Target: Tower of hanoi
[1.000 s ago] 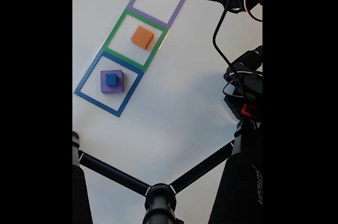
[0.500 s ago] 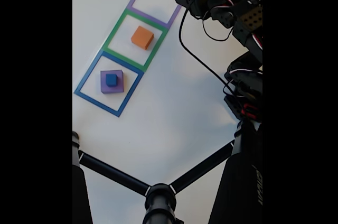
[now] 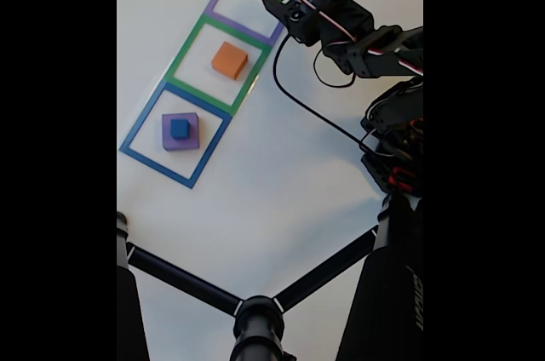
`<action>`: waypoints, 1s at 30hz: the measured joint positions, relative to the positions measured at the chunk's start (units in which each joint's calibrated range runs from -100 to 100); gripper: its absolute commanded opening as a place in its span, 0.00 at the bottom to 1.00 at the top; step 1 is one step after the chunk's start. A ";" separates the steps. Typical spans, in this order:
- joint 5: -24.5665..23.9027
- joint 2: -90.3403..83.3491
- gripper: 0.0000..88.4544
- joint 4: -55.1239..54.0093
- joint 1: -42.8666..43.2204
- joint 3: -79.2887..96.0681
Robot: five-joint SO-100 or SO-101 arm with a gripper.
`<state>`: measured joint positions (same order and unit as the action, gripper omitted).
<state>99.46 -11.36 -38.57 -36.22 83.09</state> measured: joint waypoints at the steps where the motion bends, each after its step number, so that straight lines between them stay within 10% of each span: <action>1: 0.00 2.53 0.07 -2.74 0.70 0.00; 30: 0.00 34.19 0.10 -24.51 1.87 -11.60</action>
<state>99.46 22.84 -63.08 -34.35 71.49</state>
